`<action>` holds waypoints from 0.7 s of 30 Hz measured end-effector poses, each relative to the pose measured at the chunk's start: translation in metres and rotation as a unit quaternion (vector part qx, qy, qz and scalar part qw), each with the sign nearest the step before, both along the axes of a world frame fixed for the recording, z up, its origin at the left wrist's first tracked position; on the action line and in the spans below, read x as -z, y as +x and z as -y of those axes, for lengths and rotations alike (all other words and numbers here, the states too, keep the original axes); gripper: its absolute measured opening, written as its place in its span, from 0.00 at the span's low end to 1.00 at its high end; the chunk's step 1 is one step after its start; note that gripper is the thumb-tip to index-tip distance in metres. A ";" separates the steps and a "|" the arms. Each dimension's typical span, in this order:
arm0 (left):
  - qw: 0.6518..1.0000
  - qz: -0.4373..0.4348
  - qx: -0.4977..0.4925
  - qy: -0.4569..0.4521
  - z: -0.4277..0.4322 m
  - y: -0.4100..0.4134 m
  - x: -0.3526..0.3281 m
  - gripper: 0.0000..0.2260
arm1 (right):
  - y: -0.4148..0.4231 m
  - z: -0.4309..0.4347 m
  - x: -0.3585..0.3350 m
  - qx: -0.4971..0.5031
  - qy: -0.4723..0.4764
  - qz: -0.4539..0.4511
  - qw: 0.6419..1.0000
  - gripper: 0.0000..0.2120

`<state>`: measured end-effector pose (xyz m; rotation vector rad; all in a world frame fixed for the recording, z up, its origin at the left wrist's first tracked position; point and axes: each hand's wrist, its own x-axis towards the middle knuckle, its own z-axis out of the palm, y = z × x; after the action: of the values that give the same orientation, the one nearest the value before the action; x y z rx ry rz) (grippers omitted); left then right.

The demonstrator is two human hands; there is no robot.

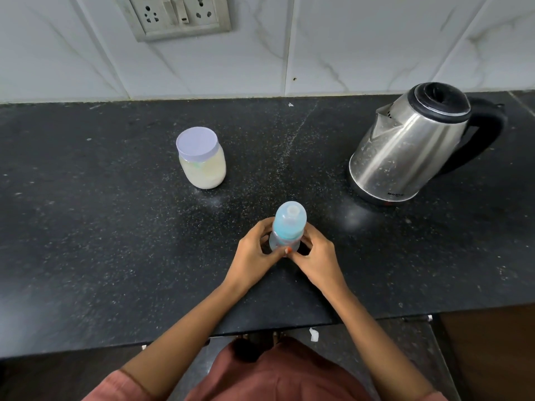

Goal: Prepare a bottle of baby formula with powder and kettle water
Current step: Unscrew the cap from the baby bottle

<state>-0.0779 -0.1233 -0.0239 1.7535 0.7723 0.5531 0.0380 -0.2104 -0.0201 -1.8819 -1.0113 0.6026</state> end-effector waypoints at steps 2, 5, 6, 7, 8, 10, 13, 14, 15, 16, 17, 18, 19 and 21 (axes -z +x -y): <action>1.000 -0.007 0.011 0.009 -0.001 0.001 0.002 0.25 | 0.003 0.000 -0.005 -0.016 -0.028 0.005 0.999 0.28; 0.999 -0.020 0.026 0.007 -0.004 0.002 0.004 0.26 | 0.009 0.005 -0.021 -0.052 -0.085 0.027 0.995 0.34; 0.999 -0.023 0.029 0.008 -0.004 0.002 0.004 0.27 | 0.012 0.007 -0.028 -0.061 -0.093 0.027 0.993 0.37; 0.999 -0.025 0.030 0.010 -0.004 0.003 0.004 0.28 | 0.013 0.008 -0.036 -0.066 -0.093 0.027 0.993 0.39; 0.999 -0.024 0.031 0.011 -0.003 0.003 0.003 0.28 | 0.013 0.008 -0.044 -0.069 -0.089 0.030 0.993 0.40; 1.000 -0.015 0.026 0.008 -0.001 0.006 0.003 0.28 | 0.009 0.005 -0.057 -0.071 -0.076 0.042 0.994 0.38; 1.000 0.004 0.001 -0.010 0.005 0.012 0.002 0.27 | 0.000 -0.004 -0.068 -0.039 -0.080 0.046 0.995 0.42; 1.000 0.006 -0.009 -0.011 0.006 0.013 0.002 0.26 | -0.003 -0.007 -0.070 -0.029 -0.093 0.055 0.994 0.44; 1.000 0.006 -0.015 -0.007 0.007 0.014 0.002 0.25 | -0.006 -0.009 -0.072 -0.023 -0.112 0.074 0.991 0.45; 1.000 0.004 -0.018 -0.001 0.007 0.014 0.003 0.24 | -0.008 -0.011 -0.074 -0.020 -0.134 0.099 0.986 0.44; 1.000 0.000 -0.018 0.005 0.007 0.014 0.003 0.22 | -0.009 -0.012 -0.077 -0.020 -0.153 0.128 0.980 0.43; 1.000 -0.004 -0.017 0.008 0.006 0.014 0.003 0.21 | -0.011 -0.014 -0.079 -0.021 -0.167 0.156 0.973 0.41; 1.000 -0.008 -0.018 0.009 0.006 0.014 0.002 0.20 | -0.012 -0.015 -0.080 -0.022 -0.175 0.181 0.968 0.39; 1.000 -0.016 -0.019 0.006 0.005 0.014 -0.001 0.18 | -0.012 -0.018 -0.080 -0.021 -0.181 0.222 0.958 0.33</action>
<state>-0.0643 -0.1288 -0.0231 1.7660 0.8281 0.5581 0.0258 -0.1928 0.0600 -2.3945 -1.2942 0.4150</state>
